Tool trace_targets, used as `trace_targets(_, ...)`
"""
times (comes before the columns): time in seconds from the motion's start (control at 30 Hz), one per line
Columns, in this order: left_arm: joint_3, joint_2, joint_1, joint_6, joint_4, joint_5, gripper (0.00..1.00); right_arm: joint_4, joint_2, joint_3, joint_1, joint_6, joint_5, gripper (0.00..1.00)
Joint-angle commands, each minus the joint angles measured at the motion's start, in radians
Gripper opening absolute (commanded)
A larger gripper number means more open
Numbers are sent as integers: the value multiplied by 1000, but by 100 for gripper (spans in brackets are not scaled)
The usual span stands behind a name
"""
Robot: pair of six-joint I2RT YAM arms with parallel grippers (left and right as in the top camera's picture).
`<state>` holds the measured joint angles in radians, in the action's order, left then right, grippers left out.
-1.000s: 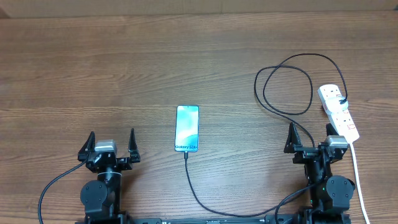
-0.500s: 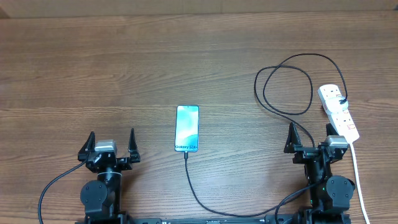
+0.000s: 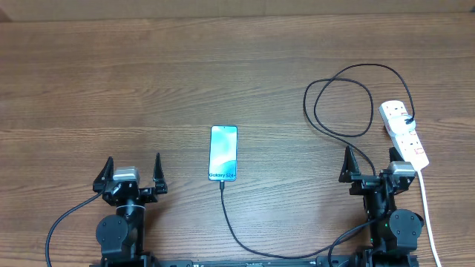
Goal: Plug charger to phone and switch on socket
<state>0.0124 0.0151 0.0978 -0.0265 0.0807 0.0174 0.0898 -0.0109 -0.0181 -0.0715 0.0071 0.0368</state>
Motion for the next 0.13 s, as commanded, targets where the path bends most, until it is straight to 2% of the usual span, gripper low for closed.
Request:
trace_targets(0.0, -8, -11, -5, -12, -3, -12, 99, -6, 8, 10, 5, -5, -6, 100)
trace_targets(0.1, -8, -11, -5, -12, -3, -12, 99, -6, 8, 10, 5, -5, -6, 100)
